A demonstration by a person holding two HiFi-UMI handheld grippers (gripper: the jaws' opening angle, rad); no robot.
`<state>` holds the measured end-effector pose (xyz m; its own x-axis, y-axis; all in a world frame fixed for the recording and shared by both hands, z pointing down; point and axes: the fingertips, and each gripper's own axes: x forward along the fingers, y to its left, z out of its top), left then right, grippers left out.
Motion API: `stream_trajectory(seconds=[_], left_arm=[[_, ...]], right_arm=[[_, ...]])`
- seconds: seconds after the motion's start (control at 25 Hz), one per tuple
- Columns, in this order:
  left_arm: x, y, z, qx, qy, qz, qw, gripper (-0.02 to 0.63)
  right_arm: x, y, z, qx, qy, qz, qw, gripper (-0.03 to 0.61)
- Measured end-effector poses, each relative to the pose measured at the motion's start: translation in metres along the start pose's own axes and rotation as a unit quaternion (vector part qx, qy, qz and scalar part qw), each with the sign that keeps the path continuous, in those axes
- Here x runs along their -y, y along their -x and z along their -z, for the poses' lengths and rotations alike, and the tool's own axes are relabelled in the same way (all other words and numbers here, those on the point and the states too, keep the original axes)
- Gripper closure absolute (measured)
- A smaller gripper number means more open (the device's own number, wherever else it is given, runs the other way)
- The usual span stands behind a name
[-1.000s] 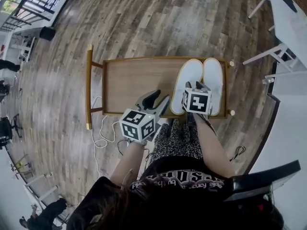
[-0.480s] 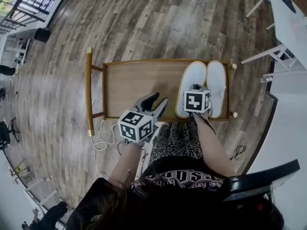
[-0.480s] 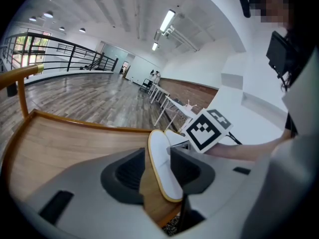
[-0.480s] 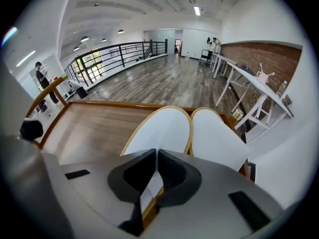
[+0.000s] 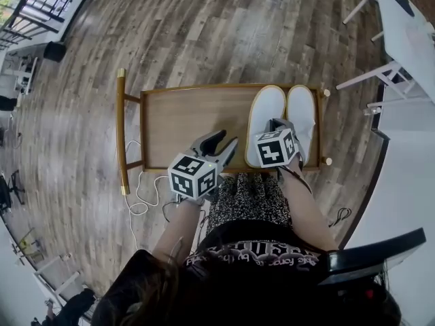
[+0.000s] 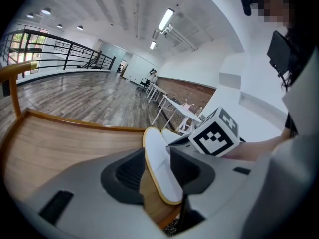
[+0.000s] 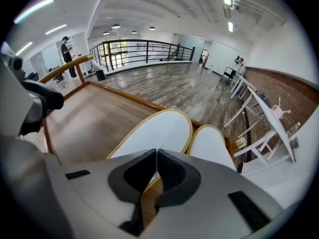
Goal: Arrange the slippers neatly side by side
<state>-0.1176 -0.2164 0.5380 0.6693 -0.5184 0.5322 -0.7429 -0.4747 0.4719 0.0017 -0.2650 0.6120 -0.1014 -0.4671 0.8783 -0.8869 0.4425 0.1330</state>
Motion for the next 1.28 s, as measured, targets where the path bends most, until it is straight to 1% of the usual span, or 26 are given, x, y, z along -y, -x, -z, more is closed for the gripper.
stream_trajectory(seconds=[0.12, 0.2, 0.28, 0.4, 0.6, 0.8, 0.92, 1.04, 1.12, 1.2, 1.28], left_arm=[[-0.001, 0.000, 0.001, 0.000, 0.001, -0.003, 1.0000, 0.460], [-0.003, 0.002, 0.001, 0.001, 0.005, -0.005, 1.0000, 0.460], [-0.004, 0.004, 0.002, 0.001, 0.009, -0.008, 0.9999, 0.460], [-0.002, 0.003, 0.001, 0.003, 0.011, -0.009, 0.9999, 0.460], [0.001, 0.000, -0.002, 0.009, 0.012, -0.007, 0.9999, 0.460], [0.005, -0.001, -0.002, 0.010, 0.014, -0.006, 0.9998, 0.460], [0.006, 0.001, -0.005, 0.014, 0.012, -0.006, 0.9998, 0.460], [0.005, 0.001, -0.006, 0.017, 0.014, -0.007, 0.9997, 0.460], [0.005, 0.000, -0.006, 0.017, 0.014, -0.010, 0.9997, 0.460], [0.006, -0.001, -0.008, 0.019, 0.016, -0.010, 0.9996, 0.460], [0.009, -0.003, -0.012, 0.023, 0.017, -0.005, 0.9996, 0.460]], right_arm=[[0.004, 0.002, -0.004, -0.001, 0.040, 0.003, 0.999, 0.566], [0.006, 0.004, -0.008, -0.008, 0.057, -0.006, 0.998, 0.566], [0.006, 0.007, -0.009, -0.017, 0.067, -0.021, 0.997, 0.566], [0.009, 0.012, -0.012, -0.021, 0.067, -0.035, 0.997, 0.566], [0.015, 0.020, -0.021, -0.024, 0.039, -0.048, 0.998, 0.566], [0.014, 0.001, -0.004, -0.058, 0.024, -0.052, 0.997, 0.566], [0.018, -0.006, 0.001, -0.061, 0.015, -0.048, 0.997, 0.566], [0.017, -0.008, -0.001, -0.049, -0.009, -0.064, 0.997, 0.566], [0.017, -0.007, -0.003, -0.030, -0.027, -0.074, 0.996, 0.562], [0.019, -0.003, -0.008, -0.002, -0.048, -0.082, 0.995, 0.516], [0.022, 0.004, -0.011, 0.022, -0.077, -0.097, 0.992, 0.492]])
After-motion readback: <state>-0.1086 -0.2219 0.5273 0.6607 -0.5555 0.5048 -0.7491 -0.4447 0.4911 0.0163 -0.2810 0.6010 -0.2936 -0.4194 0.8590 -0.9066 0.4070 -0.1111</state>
